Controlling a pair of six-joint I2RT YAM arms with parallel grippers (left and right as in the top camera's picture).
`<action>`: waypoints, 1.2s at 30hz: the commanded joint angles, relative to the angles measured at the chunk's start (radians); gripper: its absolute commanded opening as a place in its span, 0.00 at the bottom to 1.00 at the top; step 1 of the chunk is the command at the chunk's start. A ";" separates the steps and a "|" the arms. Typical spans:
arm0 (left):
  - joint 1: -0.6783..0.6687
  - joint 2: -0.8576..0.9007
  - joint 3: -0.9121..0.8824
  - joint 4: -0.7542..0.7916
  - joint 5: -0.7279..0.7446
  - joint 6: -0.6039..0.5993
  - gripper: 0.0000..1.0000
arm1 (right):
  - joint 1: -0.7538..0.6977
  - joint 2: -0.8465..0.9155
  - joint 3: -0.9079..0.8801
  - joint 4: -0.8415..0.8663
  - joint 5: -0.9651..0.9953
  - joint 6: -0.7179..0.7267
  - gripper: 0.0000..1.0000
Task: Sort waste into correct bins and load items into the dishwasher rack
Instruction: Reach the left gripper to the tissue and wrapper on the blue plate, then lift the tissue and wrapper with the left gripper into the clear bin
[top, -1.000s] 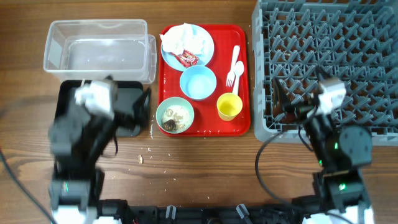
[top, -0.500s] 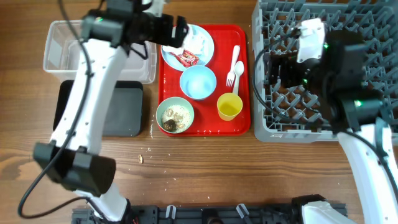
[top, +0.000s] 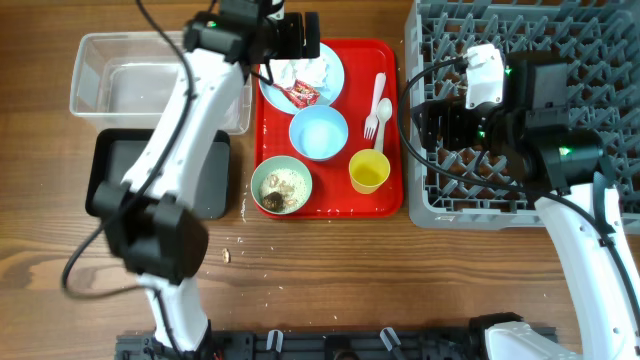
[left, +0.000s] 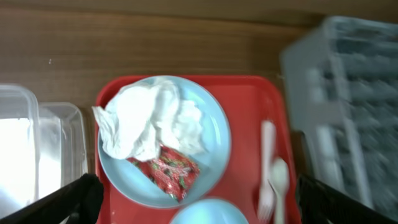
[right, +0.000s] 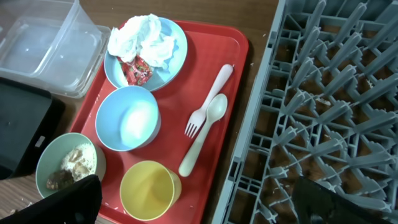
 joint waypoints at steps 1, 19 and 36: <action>-0.002 0.162 0.011 0.076 -0.090 -0.163 1.00 | 0.004 0.004 0.022 -0.007 -0.021 0.016 1.00; -0.003 0.420 0.011 0.204 -0.103 -0.024 0.95 | 0.004 0.013 0.021 -0.020 -0.021 0.023 1.00; -0.014 0.312 0.046 0.095 -0.103 -0.024 0.04 | 0.004 0.015 0.021 -0.026 -0.021 0.023 1.00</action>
